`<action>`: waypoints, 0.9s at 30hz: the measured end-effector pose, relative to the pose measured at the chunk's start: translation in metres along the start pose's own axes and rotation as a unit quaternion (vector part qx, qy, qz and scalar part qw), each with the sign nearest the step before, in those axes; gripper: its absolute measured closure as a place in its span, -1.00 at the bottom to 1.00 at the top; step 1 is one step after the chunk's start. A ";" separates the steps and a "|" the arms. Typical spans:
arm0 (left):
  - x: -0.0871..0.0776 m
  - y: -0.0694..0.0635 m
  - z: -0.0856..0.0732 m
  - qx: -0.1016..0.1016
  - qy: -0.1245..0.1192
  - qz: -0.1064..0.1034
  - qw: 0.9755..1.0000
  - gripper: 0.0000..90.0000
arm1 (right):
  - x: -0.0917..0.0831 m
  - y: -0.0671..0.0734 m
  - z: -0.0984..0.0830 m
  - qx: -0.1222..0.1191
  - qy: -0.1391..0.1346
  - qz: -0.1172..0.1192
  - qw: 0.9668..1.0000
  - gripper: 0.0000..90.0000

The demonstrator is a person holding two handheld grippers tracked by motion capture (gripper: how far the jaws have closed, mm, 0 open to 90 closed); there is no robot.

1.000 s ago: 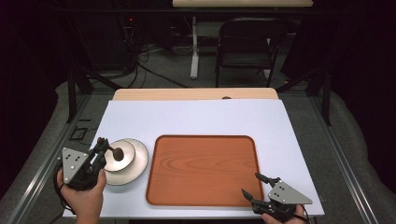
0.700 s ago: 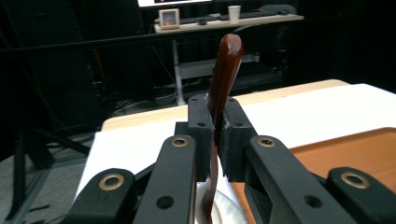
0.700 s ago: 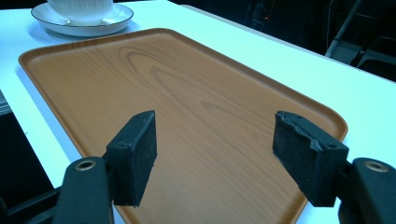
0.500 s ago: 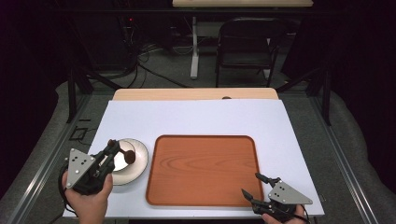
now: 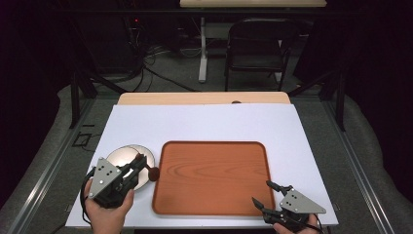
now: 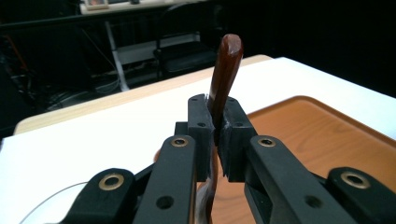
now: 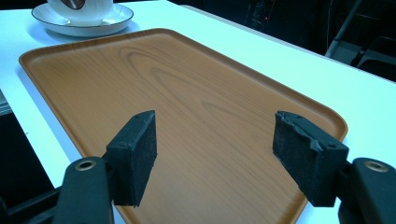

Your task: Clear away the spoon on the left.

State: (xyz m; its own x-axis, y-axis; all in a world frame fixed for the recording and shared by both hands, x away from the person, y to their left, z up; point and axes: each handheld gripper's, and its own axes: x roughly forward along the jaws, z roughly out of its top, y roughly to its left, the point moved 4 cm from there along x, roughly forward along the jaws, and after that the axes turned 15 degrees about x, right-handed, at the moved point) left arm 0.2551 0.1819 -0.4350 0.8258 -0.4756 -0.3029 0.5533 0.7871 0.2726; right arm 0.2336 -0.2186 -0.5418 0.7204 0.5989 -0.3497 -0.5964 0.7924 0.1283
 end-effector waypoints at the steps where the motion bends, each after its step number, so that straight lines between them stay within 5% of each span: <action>1: 0.000 0.000 0.000 0.000 0.000 0.000 1.000 0.88 | 0.000 0.000 0.000 0.000 0.000 0.000 1.000 -0.33; 8: 0.010 -0.016 0.002 0.008 0.024 -0.040 0.999 0.88 | 0.001 0.000 0.000 0.000 0.001 0.000 1.000 -0.33; 19: 0.018 -0.021 0.005 -0.010 0.050 -0.084 0.995 0.88 | 0.001 0.000 0.000 0.001 0.000 0.002 1.000 -0.33; 27: 0.030 -0.025 0.008 0.015 0.096 -0.101 0.990 0.88 | 0.000 -0.001 0.000 0.002 -0.001 0.001 1.000 -0.33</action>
State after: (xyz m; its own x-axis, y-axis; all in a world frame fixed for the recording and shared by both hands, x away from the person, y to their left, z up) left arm 0.2669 0.1452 -0.4432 0.6641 -0.5364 -0.5208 0.7100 0.6708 0.2145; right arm 0.2341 -0.2188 -0.5419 0.7200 0.6001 -0.3485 -0.5963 0.7919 0.1317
